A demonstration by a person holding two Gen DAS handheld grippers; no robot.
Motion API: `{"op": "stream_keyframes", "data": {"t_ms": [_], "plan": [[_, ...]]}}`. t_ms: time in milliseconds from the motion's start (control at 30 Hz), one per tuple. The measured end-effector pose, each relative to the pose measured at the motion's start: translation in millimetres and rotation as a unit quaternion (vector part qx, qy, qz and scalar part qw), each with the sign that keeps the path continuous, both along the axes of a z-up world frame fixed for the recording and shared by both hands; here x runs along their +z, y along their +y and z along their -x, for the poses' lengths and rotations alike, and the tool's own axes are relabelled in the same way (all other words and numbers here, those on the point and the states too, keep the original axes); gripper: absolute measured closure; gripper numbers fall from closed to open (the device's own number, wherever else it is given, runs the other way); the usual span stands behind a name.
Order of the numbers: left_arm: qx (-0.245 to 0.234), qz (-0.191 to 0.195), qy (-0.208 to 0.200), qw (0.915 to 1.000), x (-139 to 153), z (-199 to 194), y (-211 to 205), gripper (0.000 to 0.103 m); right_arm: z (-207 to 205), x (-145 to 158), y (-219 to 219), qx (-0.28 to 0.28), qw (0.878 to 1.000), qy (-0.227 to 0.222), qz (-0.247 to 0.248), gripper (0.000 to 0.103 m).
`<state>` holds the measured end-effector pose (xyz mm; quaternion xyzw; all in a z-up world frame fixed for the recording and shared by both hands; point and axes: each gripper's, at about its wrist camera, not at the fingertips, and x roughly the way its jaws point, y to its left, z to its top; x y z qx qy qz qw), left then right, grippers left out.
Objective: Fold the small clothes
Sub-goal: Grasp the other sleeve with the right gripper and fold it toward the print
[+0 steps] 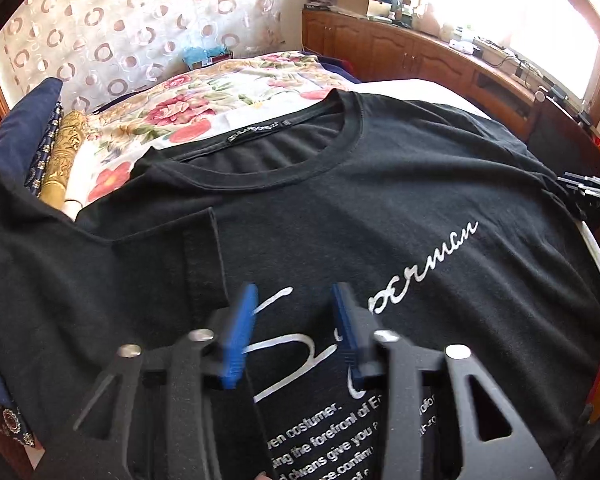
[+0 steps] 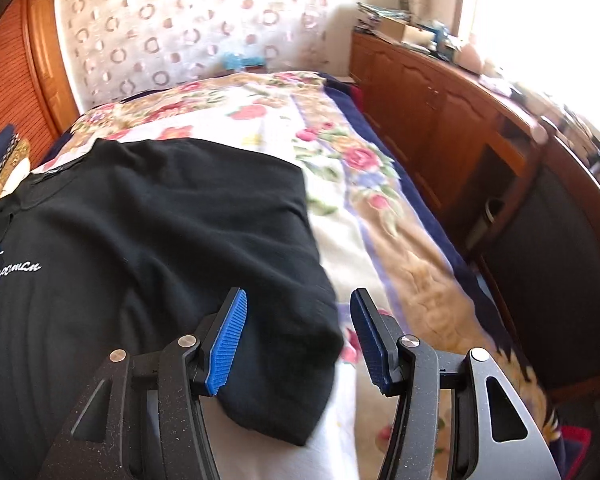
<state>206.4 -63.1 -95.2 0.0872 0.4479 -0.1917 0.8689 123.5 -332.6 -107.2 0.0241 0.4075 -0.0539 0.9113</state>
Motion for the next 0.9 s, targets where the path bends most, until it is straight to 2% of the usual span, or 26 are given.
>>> {"op": "stream_keyframes", "data": {"t_ms": [33,100,200,333,500,567,600,633,767,900], "plan": [[-0.001,0.003,0.002,1.0,0,-1,-1,0.037,2,-1,-1,-0.001,1.0,0.002,-0.005,0.047],[-0.003,0.002,0.003,1.0,-1,-2,-3,0.037,3,-1,1,0.005,1.0,0.007,-0.02,0.047],[-0.005,-0.001,0.005,1.0,-4,-2,-7,0.028,4,3,-6,0.011,0.999,0.006,-0.034,0.047],[-0.003,0.0,0.0,1.0,-6,0,-8,0.025,5,4,-21,0.018,0.998,0.008,-0.06,0.048],[0.001,0.008,-0.019,0.9998,-8,3,-8,0.021,-2,2,-26,0.04,0.996,0.008,-0.074,0.068],[0.001,0.009,-0.02,0.9998,-9,4,-8,0.021,-3,3,-20,0.039,0.998,0.008,-0.044,0.08],[0.001,0.009,-0.02,0.9998,-9,4,-8,0.021,-3,4,-19,0.036,0.999,0.007,-0.027,0.09],[0.001,0.009,-0.02,0.9998,-9,4,-8,0.021,-3,5,-18,0.036,0.999,0.006,-0.017,0.093],[0.0,0.009,-0.019,0.9998,-9,3,-9,0.019,-3,12,-14,0.048,0.999,-0.01,-0.013,0.097],[0.0,0.009,-0.02,0.9998,-9,3,-9,0.019,-3,23,5,0.083,0.996,-0.027,-0.016,0.097]]}}
